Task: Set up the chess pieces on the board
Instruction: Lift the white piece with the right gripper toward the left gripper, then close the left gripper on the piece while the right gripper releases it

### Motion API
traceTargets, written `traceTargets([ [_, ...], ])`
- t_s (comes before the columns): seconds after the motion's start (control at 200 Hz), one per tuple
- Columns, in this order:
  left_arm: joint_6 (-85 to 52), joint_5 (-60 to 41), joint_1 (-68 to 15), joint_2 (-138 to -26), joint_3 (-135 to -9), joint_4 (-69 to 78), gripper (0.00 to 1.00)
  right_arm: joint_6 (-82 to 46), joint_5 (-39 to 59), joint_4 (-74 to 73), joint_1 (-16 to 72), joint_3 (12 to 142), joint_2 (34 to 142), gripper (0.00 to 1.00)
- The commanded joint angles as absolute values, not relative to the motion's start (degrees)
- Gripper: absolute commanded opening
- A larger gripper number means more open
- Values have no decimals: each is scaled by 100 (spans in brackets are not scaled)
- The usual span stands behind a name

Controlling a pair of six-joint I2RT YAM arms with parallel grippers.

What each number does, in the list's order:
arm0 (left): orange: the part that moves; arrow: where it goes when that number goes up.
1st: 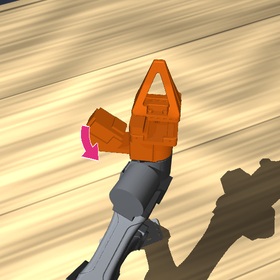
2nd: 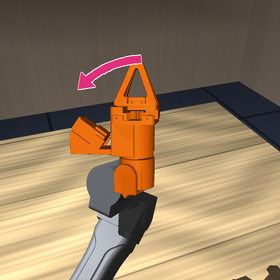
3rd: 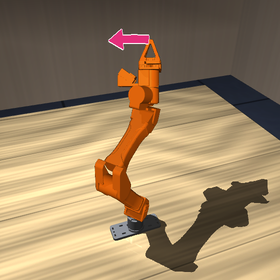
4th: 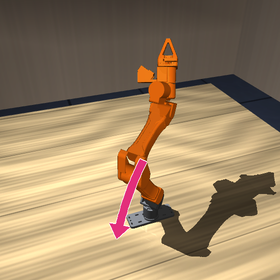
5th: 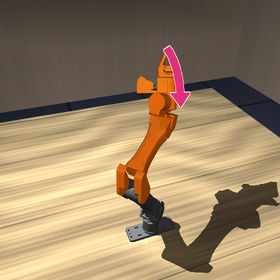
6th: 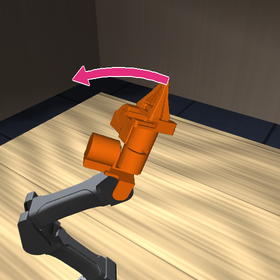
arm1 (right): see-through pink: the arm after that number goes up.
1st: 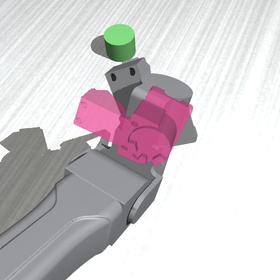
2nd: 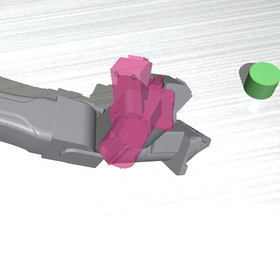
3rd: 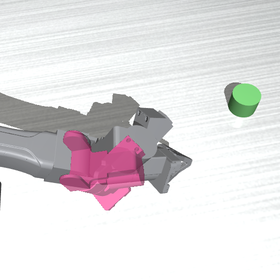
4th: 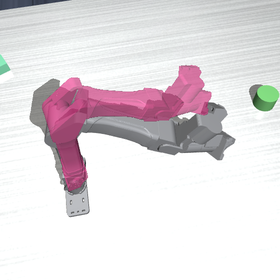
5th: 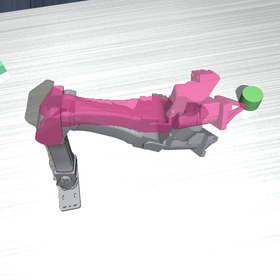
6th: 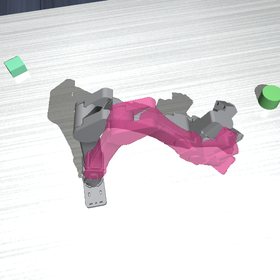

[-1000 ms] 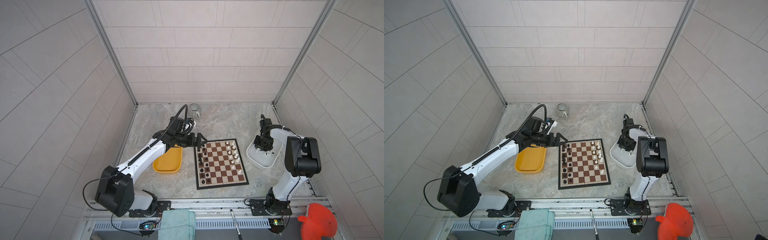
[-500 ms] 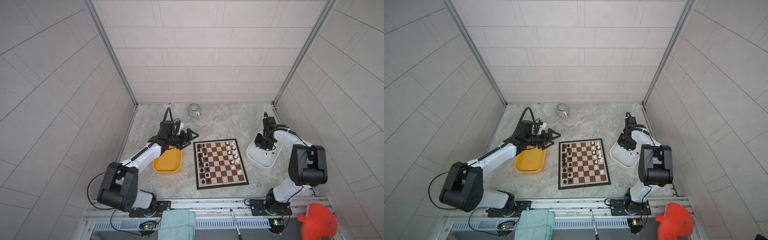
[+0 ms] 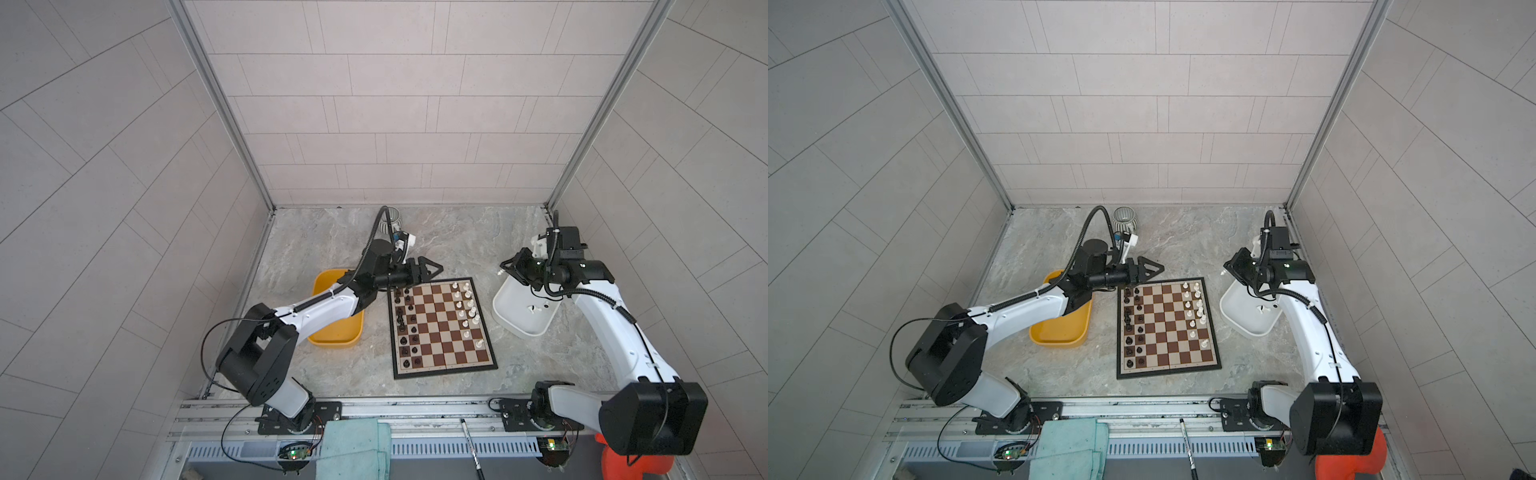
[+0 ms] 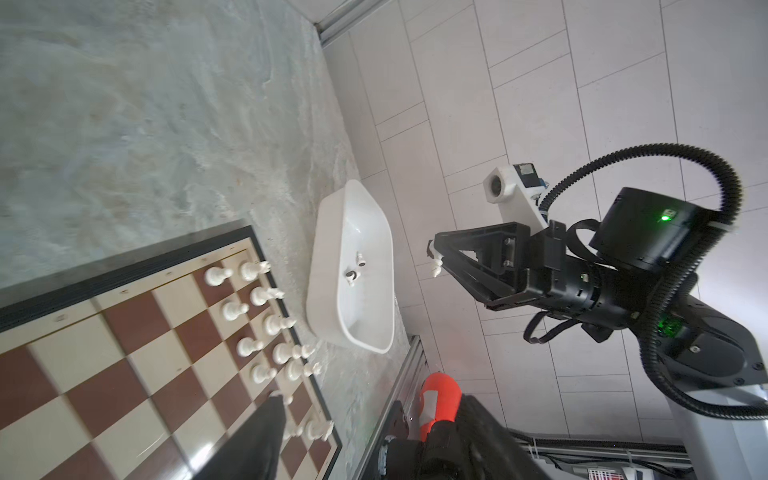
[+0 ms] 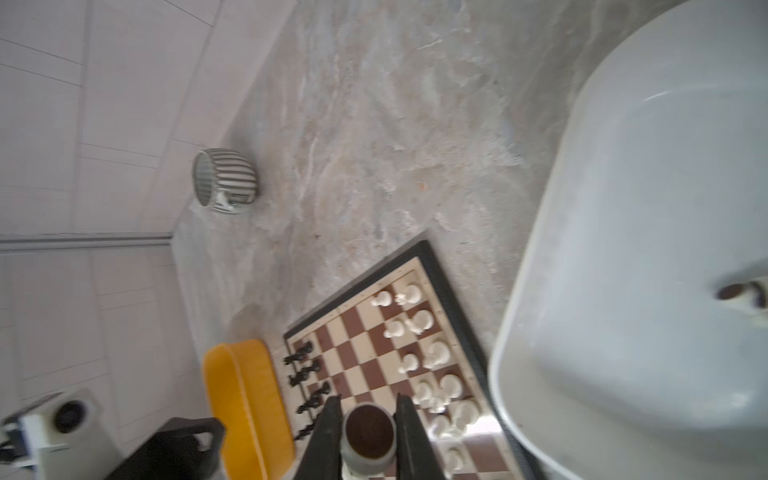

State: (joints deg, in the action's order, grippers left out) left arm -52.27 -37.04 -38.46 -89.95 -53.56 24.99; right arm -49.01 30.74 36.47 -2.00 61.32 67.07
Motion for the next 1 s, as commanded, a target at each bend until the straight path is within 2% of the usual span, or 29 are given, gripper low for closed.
traceTargets([
  [0.0,-4644,-2959,-4282,-9227,-5600,3585,67,-6386,3673,2661,82,5857,6415,11],
  [0.085,-4314,-2723,-4592,-9423,-5806,3668,66,-7024,3707,2075,303,5582,6258,11],
  [0.295,-4257,-2416,-4851,-9822,-6155,3975,63,-7354,3743,1853,527,5398,6127,11],
  [0.861,-4493,-2360,-4880,-10348,-6750,3832,37,-7624,4051,1552,534,5282,6074,11],
  [0.996,-4500,-2299,-4878,-10354,-6746,3840,28,-7657,4078,1494,534,5222,6032,11],
])
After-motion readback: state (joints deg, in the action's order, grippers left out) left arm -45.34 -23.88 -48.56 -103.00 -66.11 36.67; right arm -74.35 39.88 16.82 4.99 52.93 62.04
